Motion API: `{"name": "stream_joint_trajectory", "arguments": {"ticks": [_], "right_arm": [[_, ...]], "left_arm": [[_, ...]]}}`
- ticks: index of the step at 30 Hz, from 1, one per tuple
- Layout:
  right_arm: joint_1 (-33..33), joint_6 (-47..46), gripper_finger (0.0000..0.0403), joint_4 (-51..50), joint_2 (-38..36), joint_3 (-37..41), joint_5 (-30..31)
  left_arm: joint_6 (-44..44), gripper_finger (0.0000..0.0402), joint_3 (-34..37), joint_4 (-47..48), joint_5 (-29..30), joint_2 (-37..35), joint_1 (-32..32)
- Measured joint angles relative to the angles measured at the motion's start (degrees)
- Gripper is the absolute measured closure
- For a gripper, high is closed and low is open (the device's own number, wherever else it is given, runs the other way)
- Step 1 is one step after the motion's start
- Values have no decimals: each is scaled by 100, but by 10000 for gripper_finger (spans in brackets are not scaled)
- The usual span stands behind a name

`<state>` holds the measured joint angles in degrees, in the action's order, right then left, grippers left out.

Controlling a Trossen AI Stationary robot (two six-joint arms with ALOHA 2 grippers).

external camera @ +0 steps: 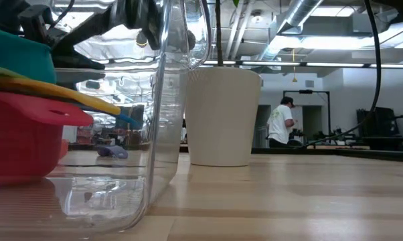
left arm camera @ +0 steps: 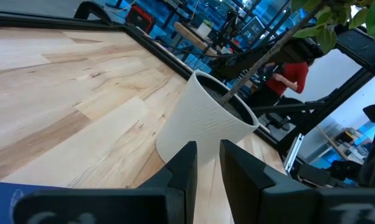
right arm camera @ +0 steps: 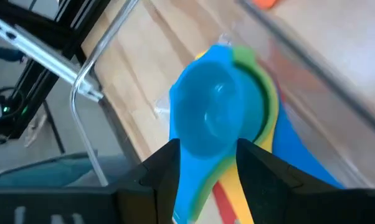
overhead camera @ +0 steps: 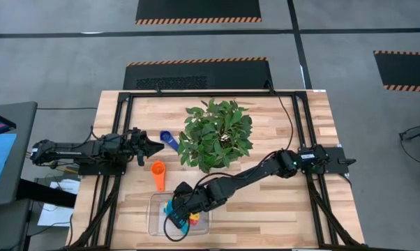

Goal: Nest measuring cups in basket
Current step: Stack the light blue measuring cup on the green measuring cup, then adjust the measuring cups inside the transparent bin

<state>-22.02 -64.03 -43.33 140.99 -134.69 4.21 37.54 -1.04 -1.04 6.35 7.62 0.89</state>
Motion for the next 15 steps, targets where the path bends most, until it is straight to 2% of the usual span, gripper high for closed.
{"name": "stream_joint_trajectory", "arguments": {"ticks": [6,15], "right_arm": [[-2,0,238,7,0,0,-87],[-16,-210,249,7,0,0,-1188]], "left_arm": [[0,343,0,0,0,0,2],[0,343,0,0,0,0,0]]}}
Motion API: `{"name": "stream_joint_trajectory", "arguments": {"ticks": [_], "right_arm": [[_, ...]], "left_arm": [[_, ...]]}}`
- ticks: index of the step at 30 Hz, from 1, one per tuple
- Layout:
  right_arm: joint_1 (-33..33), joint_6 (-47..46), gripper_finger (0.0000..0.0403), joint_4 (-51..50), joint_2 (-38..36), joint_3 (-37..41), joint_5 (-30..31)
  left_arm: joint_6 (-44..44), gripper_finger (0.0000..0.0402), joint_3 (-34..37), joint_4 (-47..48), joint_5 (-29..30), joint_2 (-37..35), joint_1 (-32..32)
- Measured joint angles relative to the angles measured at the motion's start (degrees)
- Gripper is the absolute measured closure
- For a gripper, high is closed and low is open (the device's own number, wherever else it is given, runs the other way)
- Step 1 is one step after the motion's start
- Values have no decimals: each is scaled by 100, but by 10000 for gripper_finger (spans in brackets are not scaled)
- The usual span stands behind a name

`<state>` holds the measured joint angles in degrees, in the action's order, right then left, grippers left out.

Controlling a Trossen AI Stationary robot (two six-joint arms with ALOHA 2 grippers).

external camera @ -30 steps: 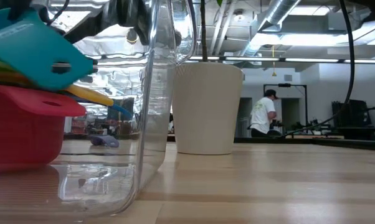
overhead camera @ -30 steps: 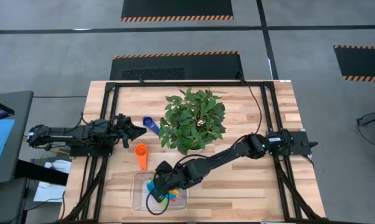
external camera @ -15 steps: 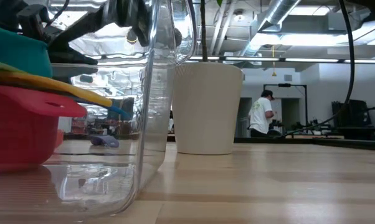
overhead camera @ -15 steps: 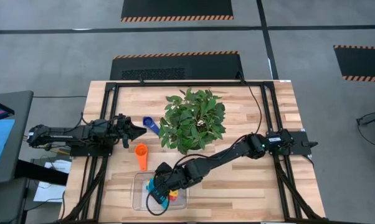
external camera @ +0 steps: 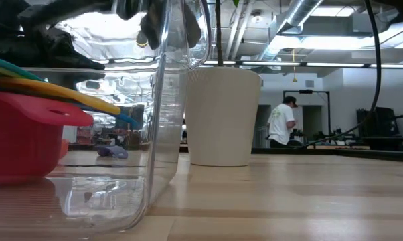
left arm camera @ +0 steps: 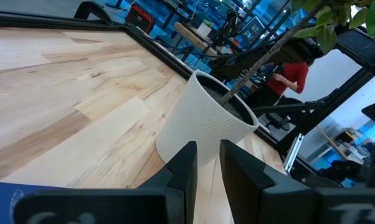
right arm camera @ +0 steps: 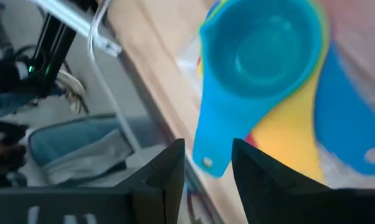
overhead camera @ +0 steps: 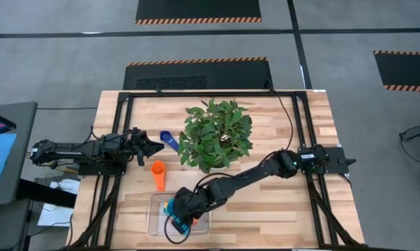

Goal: Nest measuring cups in basket
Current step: Adjust the measuring cups inside the transparent bin

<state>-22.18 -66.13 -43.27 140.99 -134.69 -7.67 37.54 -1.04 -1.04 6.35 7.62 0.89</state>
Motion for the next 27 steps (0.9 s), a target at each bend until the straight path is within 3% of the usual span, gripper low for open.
{"name": "stream_joint_trajectory", "arguments": {"ticks": [5,9,13,20,25,27], "right_arm": [[-73,233,255,219,0,0,-409],[-242,957,265,990,-18,0,-554],[-406,699,283,1911,-69,-4,-547],[-720,798,340,2050,-72,-22,227],[-782,944,391,2070,-72,-26,272],[-782,1003,393,1989,-72,-26,288]], "left_arm": [[0,343,0,0,0,0,2],[0,343,0,0,0,0,1],[0,343,0,0,-2,2,2],[-177,343,0,1,-2,2,0],[-174,343,0,2,-33,0,1],[-38,343,4,11,-334,0,2]]}}
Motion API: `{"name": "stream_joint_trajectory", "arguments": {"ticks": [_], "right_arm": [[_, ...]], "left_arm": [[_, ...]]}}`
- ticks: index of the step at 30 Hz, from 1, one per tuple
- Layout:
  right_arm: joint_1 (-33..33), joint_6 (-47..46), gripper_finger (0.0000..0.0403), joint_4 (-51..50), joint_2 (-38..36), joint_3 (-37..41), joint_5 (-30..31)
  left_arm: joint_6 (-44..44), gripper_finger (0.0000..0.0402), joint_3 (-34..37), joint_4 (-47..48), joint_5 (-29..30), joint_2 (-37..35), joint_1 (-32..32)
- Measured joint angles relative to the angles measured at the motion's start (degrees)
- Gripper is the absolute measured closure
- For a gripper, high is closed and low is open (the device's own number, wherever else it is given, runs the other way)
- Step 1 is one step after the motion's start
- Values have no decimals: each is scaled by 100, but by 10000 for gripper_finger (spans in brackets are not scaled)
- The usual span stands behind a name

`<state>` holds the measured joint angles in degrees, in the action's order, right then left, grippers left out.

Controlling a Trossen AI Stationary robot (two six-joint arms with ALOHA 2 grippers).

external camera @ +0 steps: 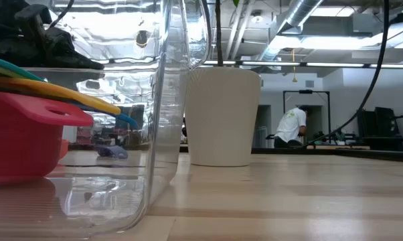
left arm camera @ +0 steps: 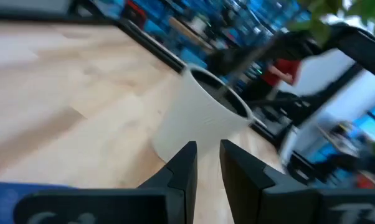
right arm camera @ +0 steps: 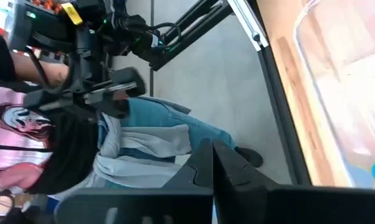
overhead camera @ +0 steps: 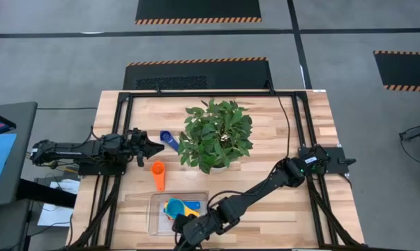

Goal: Nest measuring cups in basket
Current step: Adjust the measuring cups inside the transparent bin

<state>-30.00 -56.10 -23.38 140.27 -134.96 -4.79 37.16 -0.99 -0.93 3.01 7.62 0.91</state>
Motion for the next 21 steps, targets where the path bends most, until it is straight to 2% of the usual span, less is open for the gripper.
{"name": "stream_joint_trajectory", "arguments": {"ticks": [4,7,11,17,21], "right_arm": [[4,-5,382,-39,-68,11,234],[1,117,387,-292,-297,-11,392],[-166,8,397,-1304,-625,0,646],[-694,-863,386,-3698,-1147,14,2068],[-1053,-1810,391,-5141,-1449,12,3139]], "left_arm": [[111,347,-291,49,-1088,7,-63],[36,368,-973,11,-1350,0,-293],[-647,397,-2297,195,-1343,193,-705],[-1486,401,-4238,2145,-783,1156,-1113],[-1444,401,-4975,3164,-519,2033,-1259]]}}
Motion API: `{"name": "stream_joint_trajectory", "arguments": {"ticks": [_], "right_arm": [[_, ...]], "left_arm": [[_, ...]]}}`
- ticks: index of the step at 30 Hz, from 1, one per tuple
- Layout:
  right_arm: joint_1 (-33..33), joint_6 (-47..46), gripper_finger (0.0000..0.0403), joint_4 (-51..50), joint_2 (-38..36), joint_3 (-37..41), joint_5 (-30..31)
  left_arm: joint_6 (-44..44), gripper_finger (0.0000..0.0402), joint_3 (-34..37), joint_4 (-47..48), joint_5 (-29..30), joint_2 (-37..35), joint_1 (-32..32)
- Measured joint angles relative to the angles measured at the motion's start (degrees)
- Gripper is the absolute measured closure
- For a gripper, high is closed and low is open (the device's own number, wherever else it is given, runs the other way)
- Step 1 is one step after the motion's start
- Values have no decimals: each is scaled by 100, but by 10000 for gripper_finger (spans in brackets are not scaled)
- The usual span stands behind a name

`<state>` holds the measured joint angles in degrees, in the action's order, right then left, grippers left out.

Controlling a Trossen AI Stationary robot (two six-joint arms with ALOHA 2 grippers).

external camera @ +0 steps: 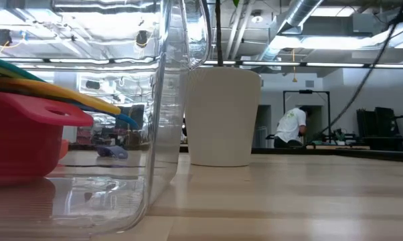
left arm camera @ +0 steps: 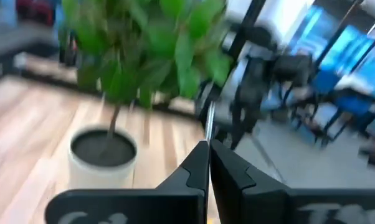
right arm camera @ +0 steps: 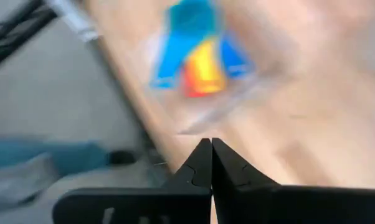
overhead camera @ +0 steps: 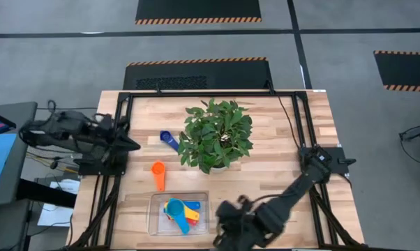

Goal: Nest measuring cups in basket
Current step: Adjust the measuring cups inside the transparent bin

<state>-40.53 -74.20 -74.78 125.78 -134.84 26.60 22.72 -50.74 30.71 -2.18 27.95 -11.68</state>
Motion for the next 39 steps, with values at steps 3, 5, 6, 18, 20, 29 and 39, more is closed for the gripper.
{"name": "stream_joint_trajectory", "arguments": {"ticks": [3,5,6,18,20,29,39], "right_arm": [[-183,-688,396,-860,-131,1,529],[-284,-1043,396,-1415,-170,0,629],[-318,-1179,395,-1556,-167,7,625],[-109,-793,396,-1538,-112,570,469],[-105,-534,391,-1519,-116,568,469],[-197,175,393,-1525,-114,568,449],[-347,224,385,-1507,-114,565,362]], "left_arm": [[147,401,-295,457,5,715,-146],[303,401,-462,572,-40,1211,-323],[331,401,-565,620,-43,1466,-448],[812,401,-2342,1966,952,4721,-2423],[1208,401,-2524,2199,1059,5126,-2625],[1484,401,-3007,2267,1194,6522,-3130],[1546,401,-3217,2271,1189,7337,-3384]]}}
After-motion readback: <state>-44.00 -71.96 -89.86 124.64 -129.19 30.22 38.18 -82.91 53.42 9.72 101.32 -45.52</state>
